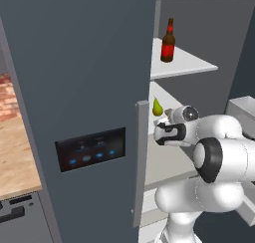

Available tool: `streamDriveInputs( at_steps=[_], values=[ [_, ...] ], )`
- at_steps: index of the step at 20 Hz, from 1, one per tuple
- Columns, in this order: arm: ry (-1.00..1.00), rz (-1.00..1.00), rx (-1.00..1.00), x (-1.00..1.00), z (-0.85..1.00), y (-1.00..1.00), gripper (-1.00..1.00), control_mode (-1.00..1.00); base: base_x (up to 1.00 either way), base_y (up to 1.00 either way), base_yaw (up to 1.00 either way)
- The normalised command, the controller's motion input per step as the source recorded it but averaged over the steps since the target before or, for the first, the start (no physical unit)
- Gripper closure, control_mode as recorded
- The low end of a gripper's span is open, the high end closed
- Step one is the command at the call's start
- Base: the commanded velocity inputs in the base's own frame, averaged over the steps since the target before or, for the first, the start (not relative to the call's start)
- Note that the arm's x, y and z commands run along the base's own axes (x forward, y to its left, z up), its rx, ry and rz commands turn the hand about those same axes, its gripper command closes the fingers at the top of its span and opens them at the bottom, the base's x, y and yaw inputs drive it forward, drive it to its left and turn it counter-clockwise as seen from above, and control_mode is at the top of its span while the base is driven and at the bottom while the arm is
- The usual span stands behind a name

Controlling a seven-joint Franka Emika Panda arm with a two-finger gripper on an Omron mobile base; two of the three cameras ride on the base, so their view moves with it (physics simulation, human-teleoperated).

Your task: Place the beer on the top shelf of the fridge to keep it out of children's reach, and place the pear and garlic on lower shelves for easy access.

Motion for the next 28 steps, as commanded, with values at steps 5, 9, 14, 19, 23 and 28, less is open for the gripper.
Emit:
streamDriveInputs(
  at_steps=[5, 9, 14, 19, 23, 28],
  values=[
    [0.00, 0.00, 0.02, 0.65, -0.04, -0.02, 1.00, -1.00, 0.00, 0.00, 0.00],
    [0.00, 0.00, 0.03, 0.62, -0.11, -0.15, 1.00, -1.00, 0.00, 0.00, 0.00],
    [0.00, 0.00, 0.03, 0.53, -0.09, -0.18, 1.00, -1.00, 0.00, 0.00, 0.00],
    [0.00, 0.02, 0.00, 0.01, 0.00, -0.18, -1.00, -1.00, 0.00, 0.00, 0.00],
    [0.00, 0.02, 0.00, -0.09, 0.00, -0.21, -1.00, -1.00, 0.00, 0.00, 0.00],
    [0.00, 0.01, 0.00, -0.42, 0.18, -0.13, -1.00, -1.00, 0.00, 0.00, 0.00]
  ],
)
